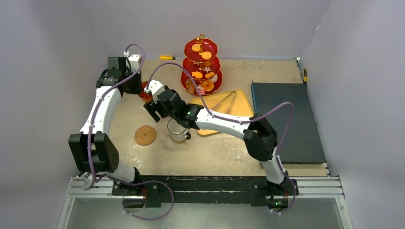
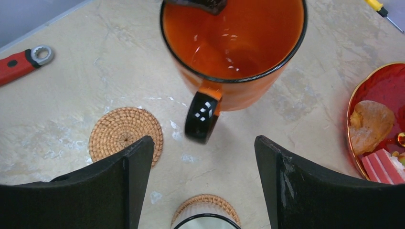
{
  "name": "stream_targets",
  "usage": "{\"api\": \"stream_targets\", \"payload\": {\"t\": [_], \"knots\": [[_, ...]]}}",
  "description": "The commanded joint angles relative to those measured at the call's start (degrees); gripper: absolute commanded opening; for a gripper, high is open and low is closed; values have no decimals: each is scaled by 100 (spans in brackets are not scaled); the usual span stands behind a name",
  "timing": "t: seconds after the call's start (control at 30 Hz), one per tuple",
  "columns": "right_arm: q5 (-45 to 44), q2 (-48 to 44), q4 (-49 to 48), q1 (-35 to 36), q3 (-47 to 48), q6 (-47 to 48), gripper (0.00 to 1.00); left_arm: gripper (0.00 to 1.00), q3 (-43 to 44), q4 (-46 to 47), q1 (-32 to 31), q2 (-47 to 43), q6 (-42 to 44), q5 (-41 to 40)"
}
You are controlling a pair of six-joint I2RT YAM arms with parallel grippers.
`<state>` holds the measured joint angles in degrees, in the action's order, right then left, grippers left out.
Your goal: Serve the afternoon tea
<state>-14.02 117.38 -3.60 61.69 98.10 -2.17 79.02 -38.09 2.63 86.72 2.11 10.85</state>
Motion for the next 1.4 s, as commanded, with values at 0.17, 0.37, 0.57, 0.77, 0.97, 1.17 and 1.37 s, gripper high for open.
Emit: {"api": "stream_targets", "payload": {"t": [0.17,0.37,0.57,0.77,0.97,1.17,1.37], "knots": [[-170,82,19,1,471,170,74,0,-55,-351,40,-513,-167,325],[-66,224,56,75,629,159,59,0,-38,-435,35,-628,-376,510],[-69,370,126,127,842,141,39,0,29,-576,44,-714,-413,717],[-177,413,112,157,927,80,0,0,58,-654,43,-779,-390,820],[-212,247,-32,246,723,33,0,47,441,-835,61,-648,-296,604],[-117,-54,-104,470,213,-128,0,92,1217,-1102,697,-76,17,661],[94,-217,-317,919,-373,-300,0,98,1791,-1324,1200,392,391,842]]}}
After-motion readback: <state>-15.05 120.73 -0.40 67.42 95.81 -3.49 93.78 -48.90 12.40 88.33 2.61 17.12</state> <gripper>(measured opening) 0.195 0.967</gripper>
